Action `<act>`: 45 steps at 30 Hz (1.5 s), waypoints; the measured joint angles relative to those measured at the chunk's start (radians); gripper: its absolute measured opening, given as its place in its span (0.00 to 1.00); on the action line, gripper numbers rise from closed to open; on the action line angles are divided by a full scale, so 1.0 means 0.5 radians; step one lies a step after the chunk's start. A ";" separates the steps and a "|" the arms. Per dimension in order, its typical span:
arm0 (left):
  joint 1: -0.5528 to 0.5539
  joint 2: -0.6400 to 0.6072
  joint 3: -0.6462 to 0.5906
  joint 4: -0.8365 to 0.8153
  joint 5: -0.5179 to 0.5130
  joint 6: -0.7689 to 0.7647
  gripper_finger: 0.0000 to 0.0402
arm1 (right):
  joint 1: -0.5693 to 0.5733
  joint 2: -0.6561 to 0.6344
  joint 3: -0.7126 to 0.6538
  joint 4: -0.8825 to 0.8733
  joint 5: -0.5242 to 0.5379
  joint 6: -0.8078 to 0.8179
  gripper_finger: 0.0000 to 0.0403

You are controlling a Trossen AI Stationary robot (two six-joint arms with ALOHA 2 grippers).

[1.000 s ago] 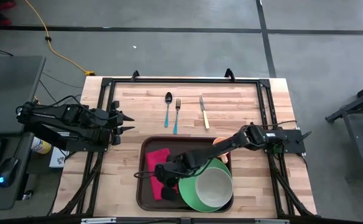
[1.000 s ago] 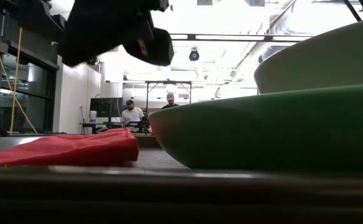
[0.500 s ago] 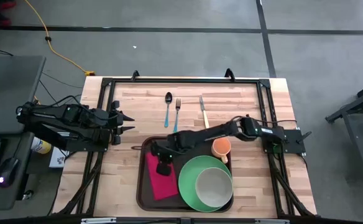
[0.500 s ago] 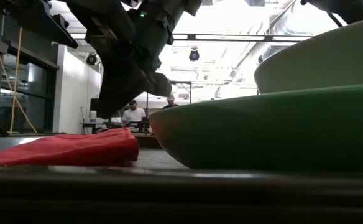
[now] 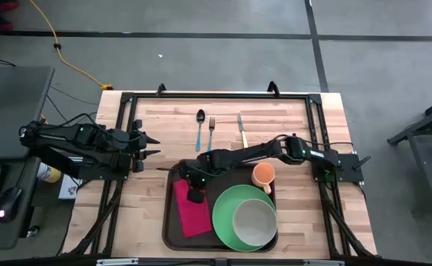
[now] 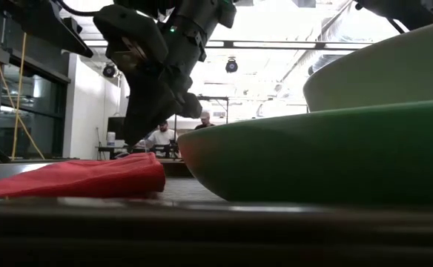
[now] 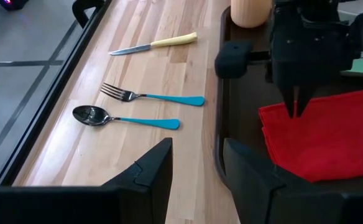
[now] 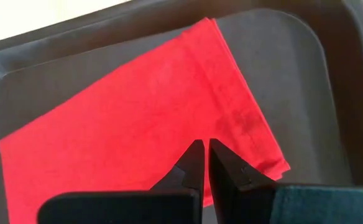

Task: Set up tray
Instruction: Put the red napkin on the brown tray to the left of the green plate

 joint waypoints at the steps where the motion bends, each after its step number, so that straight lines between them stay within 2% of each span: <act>1: 0.000 0.000 0.000 0.000 0.000 0.000 0.43 | -0.006 0.007 0.000 0.014 -0.013 -0.015 0.00; 12: 0.000 0.000 0.000 0.000 0.003 -0.006 0.43 | -0.043 0.061 -0.038 0.076 -0.120 -0.113 0.00; 22: 0.000 0.000 0.000 0.000 0.004 -0.007 0.43 | -0.092 0.061 -0.037 -0.066 -0.008 -0.024 0.00; 45: 0.000 0.000 0.000 -0.001 0.007 -0.055 0.43 | 0.000 0.059 -0.037 -0.181 0.098 0.906 0.00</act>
